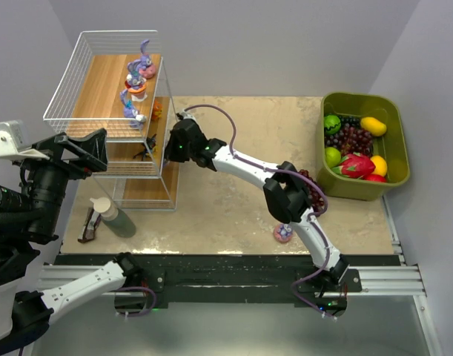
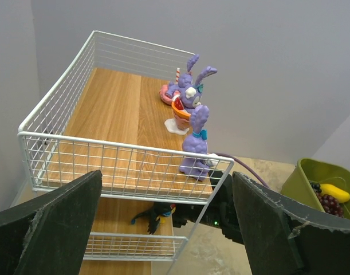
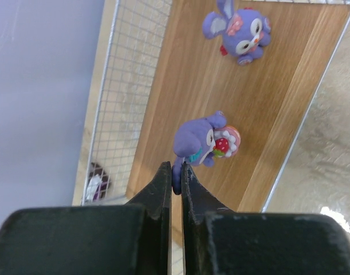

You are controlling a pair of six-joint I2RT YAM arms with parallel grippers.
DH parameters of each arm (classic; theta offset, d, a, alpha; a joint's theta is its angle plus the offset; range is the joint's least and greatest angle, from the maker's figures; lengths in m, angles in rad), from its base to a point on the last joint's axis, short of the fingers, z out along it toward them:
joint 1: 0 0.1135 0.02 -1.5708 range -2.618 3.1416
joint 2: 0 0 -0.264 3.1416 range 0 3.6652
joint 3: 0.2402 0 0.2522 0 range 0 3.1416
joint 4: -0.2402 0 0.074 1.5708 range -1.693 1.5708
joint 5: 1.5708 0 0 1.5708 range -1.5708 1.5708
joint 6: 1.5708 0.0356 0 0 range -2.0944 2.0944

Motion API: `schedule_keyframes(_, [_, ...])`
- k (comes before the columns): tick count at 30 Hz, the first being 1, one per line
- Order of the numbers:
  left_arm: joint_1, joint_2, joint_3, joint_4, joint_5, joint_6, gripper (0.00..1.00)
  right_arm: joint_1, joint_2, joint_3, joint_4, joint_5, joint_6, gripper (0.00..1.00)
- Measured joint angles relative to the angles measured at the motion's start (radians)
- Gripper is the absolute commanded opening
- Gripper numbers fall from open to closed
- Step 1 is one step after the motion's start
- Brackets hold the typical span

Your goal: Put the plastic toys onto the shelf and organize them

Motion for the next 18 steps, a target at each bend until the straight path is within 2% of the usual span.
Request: schedule_keyframes(18, [0.0,-0.013,0.0,-0.007,-0.017,0.0,1.0,0.006,0.095,0.112,-0.019,-0.001,0.0,0.0])
